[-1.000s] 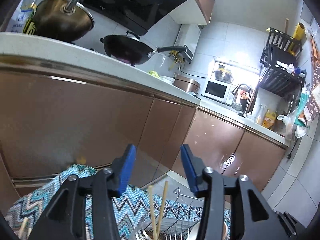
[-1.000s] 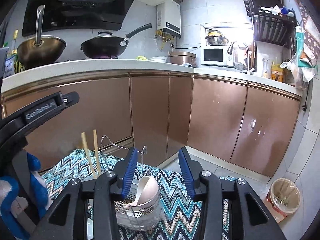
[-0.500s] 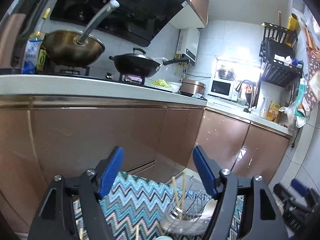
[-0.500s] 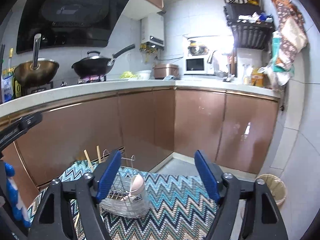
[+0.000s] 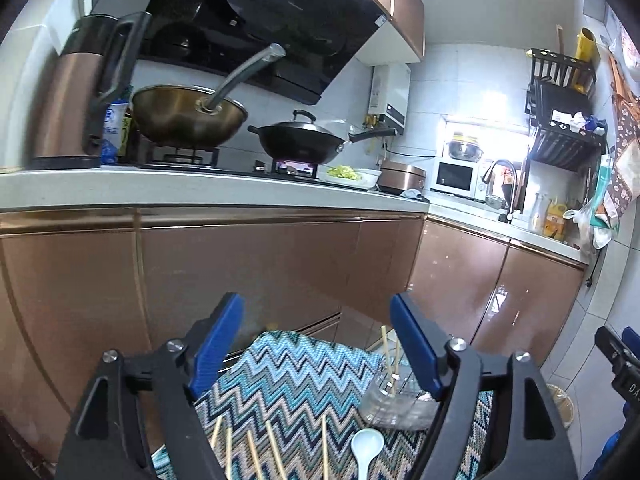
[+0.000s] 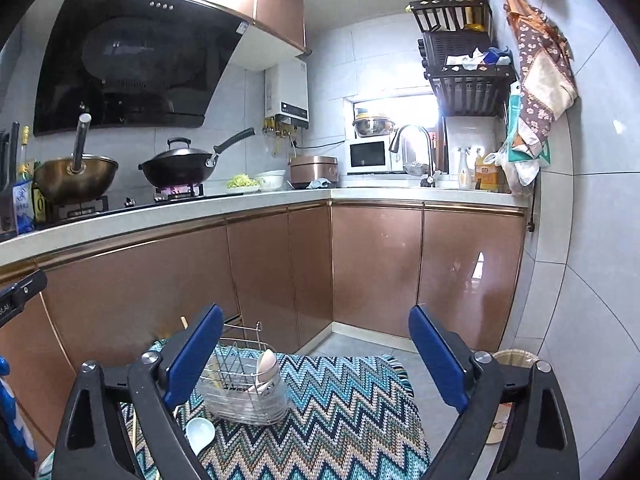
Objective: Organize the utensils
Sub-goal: 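Withdraw both open tools from the wire holder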
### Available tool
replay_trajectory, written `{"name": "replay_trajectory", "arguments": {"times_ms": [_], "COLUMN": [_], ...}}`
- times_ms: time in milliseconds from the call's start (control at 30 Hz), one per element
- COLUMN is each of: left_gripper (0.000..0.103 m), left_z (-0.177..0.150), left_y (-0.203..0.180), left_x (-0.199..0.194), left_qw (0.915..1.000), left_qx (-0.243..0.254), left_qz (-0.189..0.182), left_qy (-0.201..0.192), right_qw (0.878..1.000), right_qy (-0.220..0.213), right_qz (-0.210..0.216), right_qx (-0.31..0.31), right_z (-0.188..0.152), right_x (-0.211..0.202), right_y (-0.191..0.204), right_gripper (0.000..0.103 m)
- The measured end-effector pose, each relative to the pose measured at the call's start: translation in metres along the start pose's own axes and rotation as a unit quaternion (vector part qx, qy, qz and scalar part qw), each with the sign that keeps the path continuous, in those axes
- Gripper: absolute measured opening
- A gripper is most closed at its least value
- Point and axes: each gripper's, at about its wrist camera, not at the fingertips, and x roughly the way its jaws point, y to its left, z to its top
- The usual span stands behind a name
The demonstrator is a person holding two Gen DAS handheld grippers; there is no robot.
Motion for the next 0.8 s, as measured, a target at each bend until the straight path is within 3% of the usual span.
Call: {"name": "replay_trajectory", "arguments": {"times_ms": [67,400,800], "left_gripper": [0.076,0.078,0.081], "left_z": [0.001,-0.005,-0.013], "left_y": [0.005,0.028,0.061], "left_x": [-0.010,-0.061,-0.090], "left_qw": [1.0000,0.9999,0.9986], "left_qx": [-0.002,0.005,-0.001], "left_qz": [0.003,0.014,0.046], "left_qy": [0.000,0.009,0.028], "right_qw": [1.000,1.000,0.999], "right_qy": [0.002,0.009,-0.043], "right_qz": [0.002,0.007,0.016], "right_qx": [0.002,-0.002,0.022], "right_z": [-0.001,-0.012,-0.010], "right_x": [-0.009,-0.047,-0.091], "right_y": [-0.002,-0.005,-0.016], "right_gripper": [0.103,0.103,0.103]}}
